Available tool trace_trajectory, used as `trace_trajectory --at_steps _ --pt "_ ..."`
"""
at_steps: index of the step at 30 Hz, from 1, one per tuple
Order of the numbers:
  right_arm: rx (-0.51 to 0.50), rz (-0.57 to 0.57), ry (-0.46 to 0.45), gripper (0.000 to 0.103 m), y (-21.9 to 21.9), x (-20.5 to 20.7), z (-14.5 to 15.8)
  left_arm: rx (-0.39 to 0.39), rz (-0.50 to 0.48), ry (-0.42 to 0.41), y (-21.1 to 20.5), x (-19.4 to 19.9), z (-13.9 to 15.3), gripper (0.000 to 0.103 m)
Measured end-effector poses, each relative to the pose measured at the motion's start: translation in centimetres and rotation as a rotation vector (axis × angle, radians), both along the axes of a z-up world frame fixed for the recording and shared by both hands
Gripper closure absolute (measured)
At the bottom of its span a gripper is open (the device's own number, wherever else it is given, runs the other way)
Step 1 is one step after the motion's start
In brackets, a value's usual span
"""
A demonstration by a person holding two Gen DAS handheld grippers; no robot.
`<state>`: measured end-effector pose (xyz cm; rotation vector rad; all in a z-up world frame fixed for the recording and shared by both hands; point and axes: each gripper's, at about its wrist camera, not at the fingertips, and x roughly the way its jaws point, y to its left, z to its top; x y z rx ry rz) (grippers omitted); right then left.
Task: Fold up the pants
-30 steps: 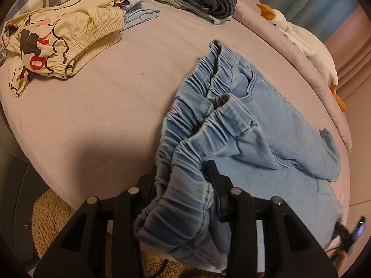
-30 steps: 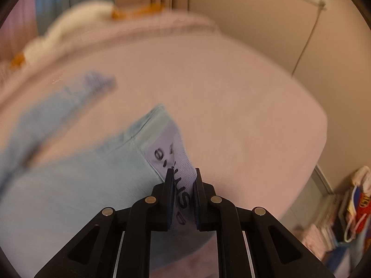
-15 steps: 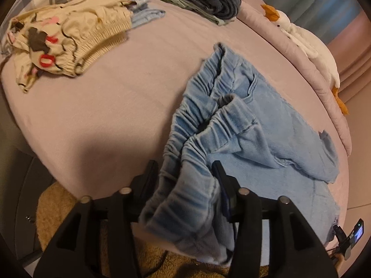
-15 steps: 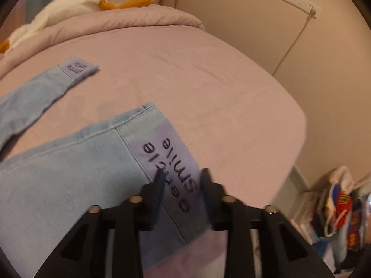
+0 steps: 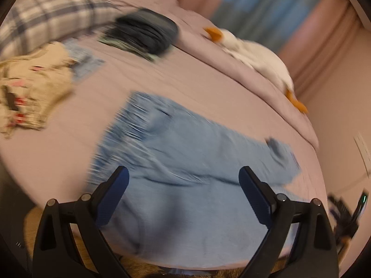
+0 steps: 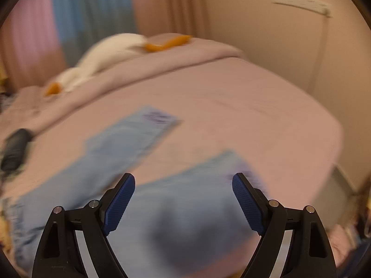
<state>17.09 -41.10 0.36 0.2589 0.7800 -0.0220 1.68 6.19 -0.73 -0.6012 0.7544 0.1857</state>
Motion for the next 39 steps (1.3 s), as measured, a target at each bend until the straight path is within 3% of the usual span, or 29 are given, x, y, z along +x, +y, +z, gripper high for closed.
trace_trajectory --at_steps 3,8,16,24,28,31,34,38,39 --pt "0.052 0.091 0.007 0.017 2.4 0.7 0.3 -0.037 -0.030 0.084 -0.8 1.7 -2.9 0.010" --pt "0.072 0.154 0.101 0.017 5.9 2.8 -1.5 -0.020 -0.063 0.211 -1.9 3.4 -7.0 0.011" --pt "0.117 0.178 0.170 0.017 10.6 5.2 -1.3 -0.048 -0.070 0.161 -1.3 3.6 -7.7 0.005" --pt "0.236 0.101 0.273 0.017 15.0 13.6 -1.9 -0.042 -0.072 0.149 -1.7 3.6 -7.9 0.002" --pt "0.207 0.019 0.392 0.017 16.2 19.0 -4.3 -0.036 -0.074 0.146 -1.7 3.7 -7.9 0.002" --pt "0.183 -0.054 0.403 0.017 16.3 22.0 -5.4 -0.036 -0.069 0.151 -1.6 3.7 -8.0 0.002" --pt "0.080 -0.127 0.385 0.017 16.8 24.5 -6.8 -0.026 -0.066 0.157 -1.7 3.8 -8.0 0.002" --pt "0.008 -0.130 0.442 0.017 17.1 26.2 -10.0 -0.011 -0.066 0.168 -1.8 4.2 -8.1 0.002" --pt "-0.048 -0.126 0.397 0.027 17.5 26.0 -9.8 -0.006 -0.064 0.172 -1.9 4.4 -8.0 0.002"
